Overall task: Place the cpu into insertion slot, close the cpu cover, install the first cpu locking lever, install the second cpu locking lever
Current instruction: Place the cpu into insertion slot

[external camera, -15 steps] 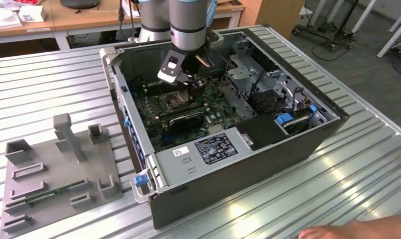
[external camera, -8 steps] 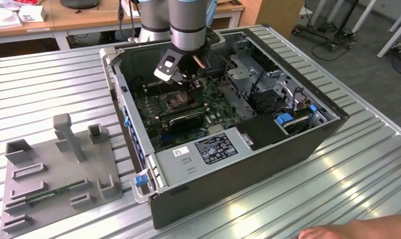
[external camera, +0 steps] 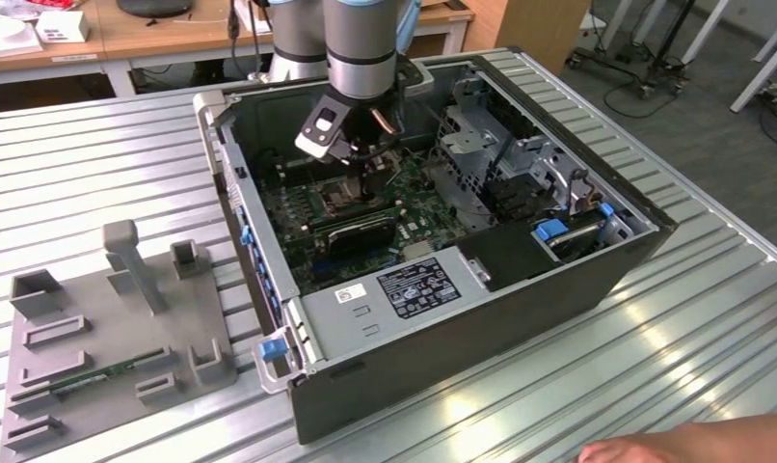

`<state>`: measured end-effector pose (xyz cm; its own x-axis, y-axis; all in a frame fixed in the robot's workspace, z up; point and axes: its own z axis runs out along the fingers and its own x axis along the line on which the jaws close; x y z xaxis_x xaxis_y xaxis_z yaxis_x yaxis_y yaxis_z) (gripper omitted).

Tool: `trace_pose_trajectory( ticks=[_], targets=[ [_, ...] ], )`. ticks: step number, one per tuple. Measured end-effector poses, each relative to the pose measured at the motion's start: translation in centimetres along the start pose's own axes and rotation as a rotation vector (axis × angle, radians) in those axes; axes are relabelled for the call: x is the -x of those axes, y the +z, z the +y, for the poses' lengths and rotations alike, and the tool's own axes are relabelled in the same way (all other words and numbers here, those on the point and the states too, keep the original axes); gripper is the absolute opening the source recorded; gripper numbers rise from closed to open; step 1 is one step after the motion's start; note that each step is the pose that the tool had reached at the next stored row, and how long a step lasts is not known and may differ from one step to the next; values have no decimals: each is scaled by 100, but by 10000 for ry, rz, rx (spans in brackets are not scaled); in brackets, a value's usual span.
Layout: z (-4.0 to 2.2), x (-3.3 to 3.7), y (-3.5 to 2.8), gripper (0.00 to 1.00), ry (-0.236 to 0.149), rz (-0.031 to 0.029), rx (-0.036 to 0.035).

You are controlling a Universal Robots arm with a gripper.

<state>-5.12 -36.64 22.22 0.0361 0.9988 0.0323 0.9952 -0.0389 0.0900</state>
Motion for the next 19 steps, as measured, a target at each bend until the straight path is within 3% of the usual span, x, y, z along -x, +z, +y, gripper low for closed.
trace_pose_trajectory(
  ticks=[3,5,10,19],
  targets=[
    [-9,-5,7,54,-7,153,-6],
    [-10,-11,16,54,-113,209,-12],
    [-13,-13,30,54,-571,252,-28],
    [-35,-24,42,54,-594,255,-29]
  ],
)
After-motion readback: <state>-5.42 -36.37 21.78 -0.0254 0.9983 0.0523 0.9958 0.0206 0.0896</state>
